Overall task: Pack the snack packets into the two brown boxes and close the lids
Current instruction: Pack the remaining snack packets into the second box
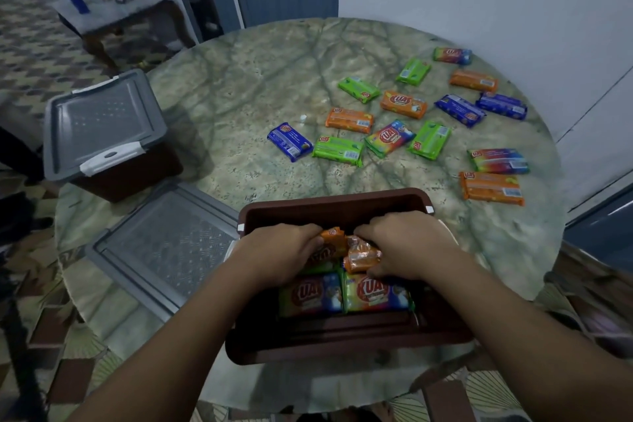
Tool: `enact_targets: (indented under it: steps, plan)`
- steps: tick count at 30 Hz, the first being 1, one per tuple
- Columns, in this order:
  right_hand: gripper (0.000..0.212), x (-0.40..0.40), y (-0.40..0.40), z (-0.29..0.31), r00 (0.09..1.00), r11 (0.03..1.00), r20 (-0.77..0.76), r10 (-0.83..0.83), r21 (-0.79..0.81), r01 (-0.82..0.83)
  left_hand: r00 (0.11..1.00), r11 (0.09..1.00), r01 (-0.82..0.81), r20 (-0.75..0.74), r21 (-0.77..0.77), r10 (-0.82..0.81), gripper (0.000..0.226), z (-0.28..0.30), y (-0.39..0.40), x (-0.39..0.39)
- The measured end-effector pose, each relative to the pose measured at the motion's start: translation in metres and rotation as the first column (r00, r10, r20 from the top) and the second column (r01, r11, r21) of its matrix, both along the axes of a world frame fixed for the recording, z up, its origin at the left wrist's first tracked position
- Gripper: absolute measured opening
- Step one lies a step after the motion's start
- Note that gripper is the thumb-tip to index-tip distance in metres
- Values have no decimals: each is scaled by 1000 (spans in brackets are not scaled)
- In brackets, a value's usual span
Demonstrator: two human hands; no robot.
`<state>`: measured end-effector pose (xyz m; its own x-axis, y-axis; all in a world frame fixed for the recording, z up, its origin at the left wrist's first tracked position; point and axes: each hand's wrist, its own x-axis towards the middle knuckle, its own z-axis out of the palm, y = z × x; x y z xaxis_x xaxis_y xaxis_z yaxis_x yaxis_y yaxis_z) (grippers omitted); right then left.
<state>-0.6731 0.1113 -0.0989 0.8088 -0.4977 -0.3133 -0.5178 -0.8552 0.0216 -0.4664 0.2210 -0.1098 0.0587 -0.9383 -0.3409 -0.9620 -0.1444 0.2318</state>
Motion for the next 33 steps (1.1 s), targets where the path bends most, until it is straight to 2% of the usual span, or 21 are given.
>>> enact_targets:
  steps: [6, 11, 14, 17, 20, 26, 33]
  plan:
    - [74, 0, 1, 1, 1000, 1000, -9, 13, -17, -13, 999, 1000, -16, -49, -18, 16, 37, -1, 0, 1]
    - [72, -2, 2, -1, 1000, 999, 0, 11, -38, -11, 996, 999, 34, 77, 28, -36, 36, -3, 2, -4]
    - [72, -3, 2, -2, 1000, 999, 1, 8, -41, -8, 999, 999, 25, 40, -48, -23, 40, -3, 3, -3]
    - [71, -2, 3, -2, 1000, 999, 7, 8, -45, -8, 992, 991, 91, 97, -94, -82, 51, -3, 8, -2]
    - [71, -3, 2, -3, 1000, 999, 17, 3, -44, -2, 990, 984, 92, 121, -155, -73, 51, -4, 10, -1]
    - [75, -4, 1, -4, 1000, 999, 19, 9, -49, -8, 980, 985, 104, 183, -140, -78, 38, -2, 15, 0]
    - [68, -7, 0, -5, 997, 1000, 75, -14, -2, 14, 975, 977, 128, 200, -170, -93, 47, -2, 12, -6]
